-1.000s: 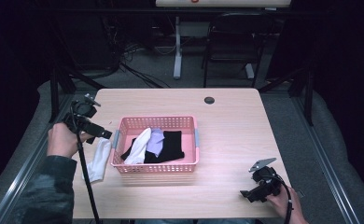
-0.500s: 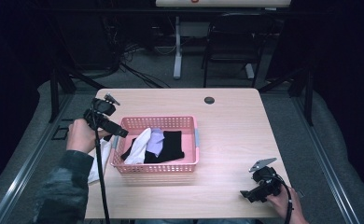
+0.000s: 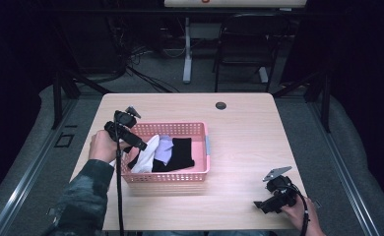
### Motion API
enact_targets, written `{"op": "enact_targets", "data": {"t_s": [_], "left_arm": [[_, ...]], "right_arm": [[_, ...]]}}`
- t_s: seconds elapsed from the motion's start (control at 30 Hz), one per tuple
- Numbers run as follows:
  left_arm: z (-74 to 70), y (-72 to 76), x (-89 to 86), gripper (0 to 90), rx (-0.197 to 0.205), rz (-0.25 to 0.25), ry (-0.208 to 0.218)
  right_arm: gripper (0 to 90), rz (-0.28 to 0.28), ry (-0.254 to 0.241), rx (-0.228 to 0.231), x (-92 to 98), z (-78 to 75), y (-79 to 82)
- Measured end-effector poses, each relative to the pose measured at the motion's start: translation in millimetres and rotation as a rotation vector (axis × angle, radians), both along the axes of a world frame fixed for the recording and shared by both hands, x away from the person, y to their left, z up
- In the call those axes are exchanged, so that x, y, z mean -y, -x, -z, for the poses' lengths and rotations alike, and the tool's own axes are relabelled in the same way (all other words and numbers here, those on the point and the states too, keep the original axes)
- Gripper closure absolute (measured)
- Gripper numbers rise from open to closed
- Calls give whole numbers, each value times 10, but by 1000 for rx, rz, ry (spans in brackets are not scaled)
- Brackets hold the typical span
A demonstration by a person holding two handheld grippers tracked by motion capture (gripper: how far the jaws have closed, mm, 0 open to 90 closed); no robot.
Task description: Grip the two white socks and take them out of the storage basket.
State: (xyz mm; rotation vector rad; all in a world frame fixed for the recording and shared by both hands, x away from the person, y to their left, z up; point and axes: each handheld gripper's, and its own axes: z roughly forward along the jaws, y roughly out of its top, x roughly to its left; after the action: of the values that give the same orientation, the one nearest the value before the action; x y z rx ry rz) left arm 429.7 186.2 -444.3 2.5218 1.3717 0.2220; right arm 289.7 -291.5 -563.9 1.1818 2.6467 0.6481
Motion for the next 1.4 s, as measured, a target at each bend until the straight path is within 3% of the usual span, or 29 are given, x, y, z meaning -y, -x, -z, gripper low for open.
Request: {"op": "enact_targets", "data": {"t_s": [0.2, 0.4, 0.53, 0.67, 0.73, 0.83, 1.07, 1.27, 1.4], "left_arm": [[195, -48, 61, 6, -44, -3, -2], [407, -76, 170, 149, -83, 4, -6], [505, -108, 245, 169, -107, 4, -29], [573, -127, 295, 292, -129, 2, -63], [620, -137, 315, 376, -144, 1, -74], [689, -142, 343, 533, -153, 8, -93], [692, -120, 344, 858, -125, 3, -128], [616, -73, 337, 880, -99, 20, -141], [499, -50, 302, 881, -77, 21, -121]], "right_arm": [[35, -3, 6, -2, -2, -1, -4], [35, -1, 3, -1, 0, 3, -1], [35, -1, -2, -6, 6, 3, -1], [35, -1, 1, -4, 14, 4, -3], [35, -6, 20, -6, 22, -5, -3], [36, 0, 8, -2, 27, 3, 6], [36, 0, -1, 0, 10, -5, 20], [37, -3, 8, 4, 6, -2, 18], [37, 0, 1, -2, 4, 3, 16]]}}
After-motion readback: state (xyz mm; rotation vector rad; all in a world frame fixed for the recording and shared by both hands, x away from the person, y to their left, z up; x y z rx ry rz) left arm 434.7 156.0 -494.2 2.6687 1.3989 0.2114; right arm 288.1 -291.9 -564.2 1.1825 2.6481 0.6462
